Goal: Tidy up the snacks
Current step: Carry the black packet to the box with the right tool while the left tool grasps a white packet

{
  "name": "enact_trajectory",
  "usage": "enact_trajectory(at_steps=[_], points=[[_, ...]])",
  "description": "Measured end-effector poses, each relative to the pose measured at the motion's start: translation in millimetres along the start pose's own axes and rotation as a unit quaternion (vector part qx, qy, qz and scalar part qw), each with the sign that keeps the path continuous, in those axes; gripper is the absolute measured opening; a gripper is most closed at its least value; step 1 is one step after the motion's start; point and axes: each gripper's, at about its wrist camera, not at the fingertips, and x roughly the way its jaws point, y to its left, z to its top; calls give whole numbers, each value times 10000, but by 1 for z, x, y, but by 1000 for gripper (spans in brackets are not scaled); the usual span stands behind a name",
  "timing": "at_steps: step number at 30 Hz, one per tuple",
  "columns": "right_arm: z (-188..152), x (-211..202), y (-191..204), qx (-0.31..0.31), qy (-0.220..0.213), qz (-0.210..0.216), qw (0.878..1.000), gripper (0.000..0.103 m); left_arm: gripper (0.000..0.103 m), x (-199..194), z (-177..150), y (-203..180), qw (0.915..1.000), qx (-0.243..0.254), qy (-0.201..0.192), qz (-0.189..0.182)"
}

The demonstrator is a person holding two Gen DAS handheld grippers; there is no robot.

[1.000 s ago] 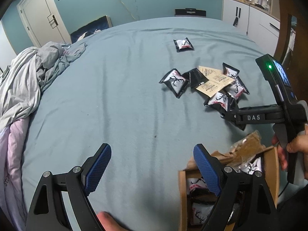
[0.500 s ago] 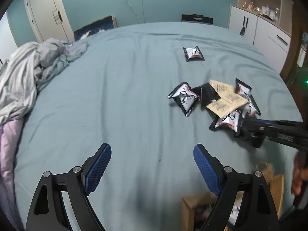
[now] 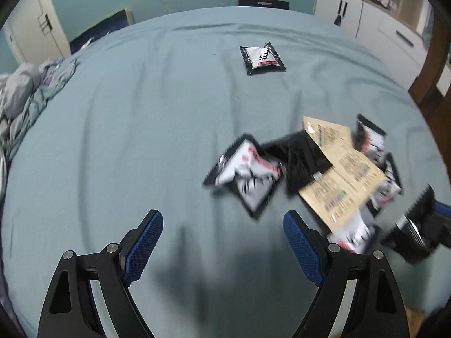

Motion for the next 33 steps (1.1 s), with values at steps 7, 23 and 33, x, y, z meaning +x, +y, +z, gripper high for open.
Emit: enact_trajectory(at_steps=[7, 23, 33], points=[[6, 14, -11, 177, 76, -2, 9998, 22, 64, 32, 29, 8, 9980, -425, 107, -460], [-4, -3, -12, 77, -293, -375, 9988, 22, 25, -46, -2, 1, 9986, -170, -345, -362], [-36, -57, -4, 165, -499, -353, 9980, 22, 25, -125, -68, -19, 9969, 440, -581, -287]])
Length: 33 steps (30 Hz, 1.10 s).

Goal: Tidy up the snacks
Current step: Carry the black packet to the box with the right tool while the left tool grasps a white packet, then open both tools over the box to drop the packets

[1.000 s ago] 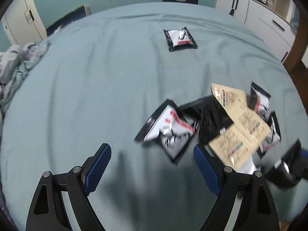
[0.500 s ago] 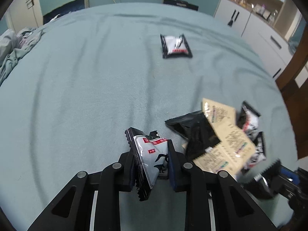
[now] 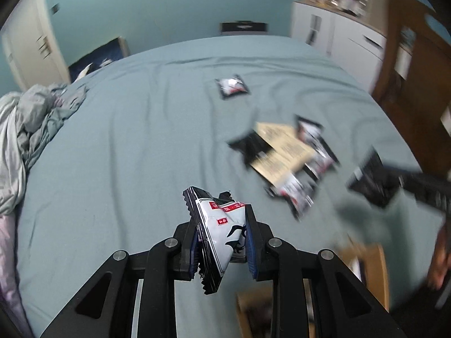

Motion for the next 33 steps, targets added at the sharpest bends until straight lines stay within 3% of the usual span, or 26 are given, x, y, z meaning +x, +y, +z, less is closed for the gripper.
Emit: enact_trajectory(at_steps=[10, 13, 15, 17, 24, 29, 33], points=[[-29, -53, 2, -229, -397, -1, 9990, 22, 27, -24, -61, -73, 9922, 1021, 272, -657], [-42, -64, 3, -250, -430, 0, 9988, 22, 38, -19, -68, -86, 9887, 1353, 333, -549], [-49, -69, 8, -356, -445, -16, 9984, 22, 69, -19, -69, -90, 9886, 1405, 278, -456], [-56, -75, 15, -512, -486, -41, 9975, 22, 81, -24, -66, -87, 9908, 1313, 47, -313], [-71, -78, 34, -1013, -416, -35, 9940, 23, 81, -22, -53, -46, 9992, 404, 2, 73], [-78, -69, 53, -1533, -152, 62, 9880, 23, 81, -18, -54, -29, 9986, 192, 89, 495], [-81, -62, 61, -1726, 80, 202, 9848, 23, 81, -13, -53, -23, 9982, 89, 159, 568]])
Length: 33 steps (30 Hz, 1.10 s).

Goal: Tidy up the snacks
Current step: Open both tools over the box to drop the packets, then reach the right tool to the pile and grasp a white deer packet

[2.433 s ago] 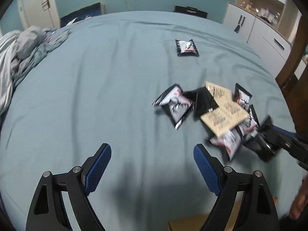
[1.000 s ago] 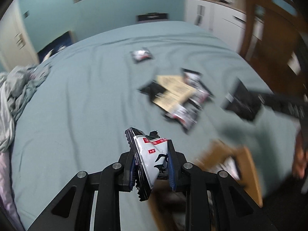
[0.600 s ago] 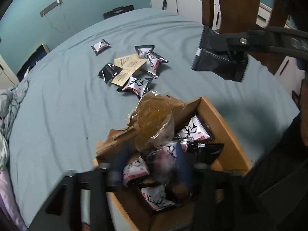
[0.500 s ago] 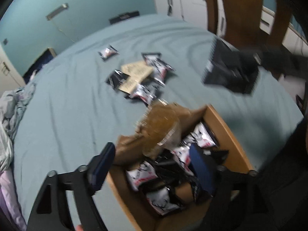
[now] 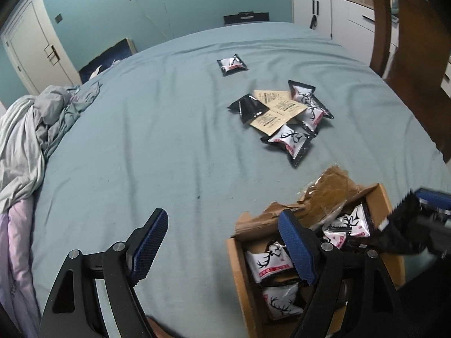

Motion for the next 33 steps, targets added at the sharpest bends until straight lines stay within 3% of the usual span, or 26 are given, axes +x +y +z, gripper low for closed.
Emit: enact_trajectory(at_steps=[5, 6, 9, 10, 24, 29, 33], points=[[4, 7, 2, -95, 161, -19, 9998, 28, 81, 3, 0, 0, 10000, -5, 64, 26], [6, 9, 1, -63, 217, -85, 9997, 34, 81, 3, 0, -1, 10000, -5, 68, 23], [8, 11, -1, 106, 290, -279, 9991, 69, 81, 3, 1, -1, 10000, -8, 85, 12], [10, 10, -3, 213, 232, -267, 9991, 72, 81, 3, 1, -1, 10000, -9, 90, 19], [11, 6, -35, 1305, 17, -694, 9890, 75, 81, 10, 2, -3, 9997, -13, 233, 21], [14, 13, -51, 1645, 183, -656, 9840, 75, 81, 13, 4, -4, 9995, -3, 303, 33], [19, 31, -68, 1900, 672, -651, 9773, 75, 81, 15, 4, -6, 9992, -7, 392, 11]])
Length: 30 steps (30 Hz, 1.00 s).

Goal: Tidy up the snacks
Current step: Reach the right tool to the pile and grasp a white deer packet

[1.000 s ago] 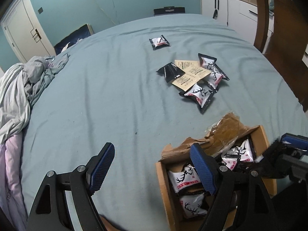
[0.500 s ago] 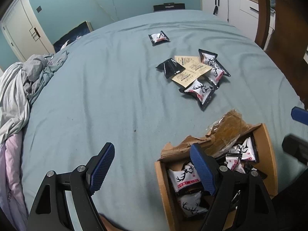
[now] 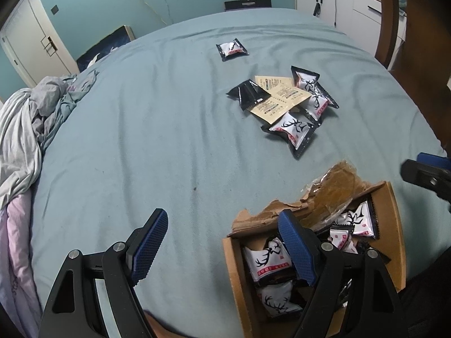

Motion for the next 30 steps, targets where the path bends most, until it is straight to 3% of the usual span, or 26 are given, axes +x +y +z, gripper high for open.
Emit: enact_trajectory(at_steps=[11, 23, 27, 30], points=[[21, 19, -27, 623, 386, 118, 9972, 75, 82, 0, 5, -3, 9998, 14, 81, -181], [57, 50, -27, 418, 439, -148, 9981, 75, 84, 3, 12, 3, 9989, -73, 126, -439], [73, 65, -24, 309, 219, -8, 9993, 75, 84, -1, 15, 11, 9971, -276, 73, -710], [85, 84, -18, 39, 56, -29, 10000, 75, 84, -1, 16, 13, 9971, -300, 44, -700]])
